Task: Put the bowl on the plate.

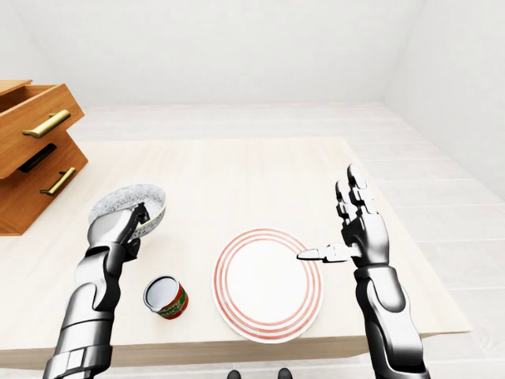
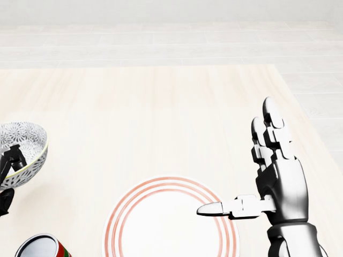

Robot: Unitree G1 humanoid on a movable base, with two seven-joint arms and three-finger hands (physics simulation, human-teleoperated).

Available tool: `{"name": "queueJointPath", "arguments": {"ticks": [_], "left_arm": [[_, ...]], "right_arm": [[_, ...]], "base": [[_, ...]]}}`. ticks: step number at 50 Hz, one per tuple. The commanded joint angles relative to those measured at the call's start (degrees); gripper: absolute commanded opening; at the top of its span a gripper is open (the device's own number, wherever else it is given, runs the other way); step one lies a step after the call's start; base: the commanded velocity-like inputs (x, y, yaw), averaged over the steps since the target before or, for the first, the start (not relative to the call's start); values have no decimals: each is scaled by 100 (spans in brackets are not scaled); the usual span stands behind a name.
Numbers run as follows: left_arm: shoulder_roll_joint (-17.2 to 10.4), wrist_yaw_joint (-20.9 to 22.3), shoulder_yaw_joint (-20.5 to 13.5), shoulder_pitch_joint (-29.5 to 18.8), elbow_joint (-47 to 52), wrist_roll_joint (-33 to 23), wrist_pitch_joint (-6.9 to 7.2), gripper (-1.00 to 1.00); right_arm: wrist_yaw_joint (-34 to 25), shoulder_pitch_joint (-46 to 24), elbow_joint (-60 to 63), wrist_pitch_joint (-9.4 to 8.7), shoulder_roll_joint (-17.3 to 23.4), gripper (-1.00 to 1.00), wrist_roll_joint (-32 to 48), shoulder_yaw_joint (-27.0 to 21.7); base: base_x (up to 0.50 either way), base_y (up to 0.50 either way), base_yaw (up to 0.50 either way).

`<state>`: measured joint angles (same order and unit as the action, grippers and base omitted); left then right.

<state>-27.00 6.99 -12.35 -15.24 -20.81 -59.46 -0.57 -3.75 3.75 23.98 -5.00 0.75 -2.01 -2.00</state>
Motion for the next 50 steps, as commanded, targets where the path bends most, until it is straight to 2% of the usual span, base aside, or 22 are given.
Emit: {"name": "queueJointPath", "arguments": {"ticks": [1,3,4,8,10,12,16,20,27,30,31,33,34,36,37,39,45,50], "left_arm": [[95,266,-77,-127,848,-51,117,-100],[156,378,-35,-126,996,-125,166,-100],[143,380,-3,-135,1079,-200,133,-100],[279,564,15,-147,1413,-253,151,-100],[338,551,44,-156,1515,-215,15,-100],[391,666,88,-126,1701,-360,89,-100],[535,838,128,-181,2018,-333,35,-100],[638,1018,163,-206,2271,-404,66,-100],[781,1175,293,-146,2493,-508,-33,-100],[892,1225,307,-107,2616,-491,-28,-100],[897,1192,349,-81,2663,-552,-79,-100],[1002,1311,359,-34,2867,-545,-25,-100],[1006,1303,398,-10,2909,-593,-74,-100],[1105,1369,428,15,3030,-612,-38,-100],[1162,1347,474,-9,3057,-575,-82,-100],[1171,1378,498,-22,3085,-652,-69,-100],[1365,1320,750,89,3117,-852,-210,-100],[1590,1339,835,213,3263,-845,-188,-100]], "right_arm": [[1,7,-35,0,-2,100,2,-6],[5,14,-51,0,-2,100,8,-4],[6,21,-56,0,-2,100,14,-1],[7,54,-43,0,-8,100,12,1],[7,79,-36,0,-6,100,21,4],[14,96,-36,0,-10,100,30,6],[8,146,-60,0,-7,100,57,22],[3,184,-6,0,-10,100,49,8],[-5,261,-4,0,-26,100,30,-1],[-8,276,2,0,-28,100,22,-6],[-5,281,-2,0,-27,100,27,-7],[-4,293,4,0,-36,100,21,-1],[-2,295,4,0,-38,100,21,3],[-8,310,-11,0,-37,100,14,2],[-7,318,-8,0,-32,100,11,-7],[-9,321,5,0,-32,100,7,-9],[-10,333,24,0,-24,100,1,-39],[2,362,-38,0,-41,100,6,-41]], "base": [[0,0,0],[0,0,0],[0,0,0],[0,0,0],[0,0,0],[0,0,0],[0,0,0],[0,0,0],[0,0,0],[0,0,0],[0,0,0],[0,0,0],[0,0,0],[0,0,0],[0,0,0],[0,0,0],[0,0,0],[0,0,0]]}}
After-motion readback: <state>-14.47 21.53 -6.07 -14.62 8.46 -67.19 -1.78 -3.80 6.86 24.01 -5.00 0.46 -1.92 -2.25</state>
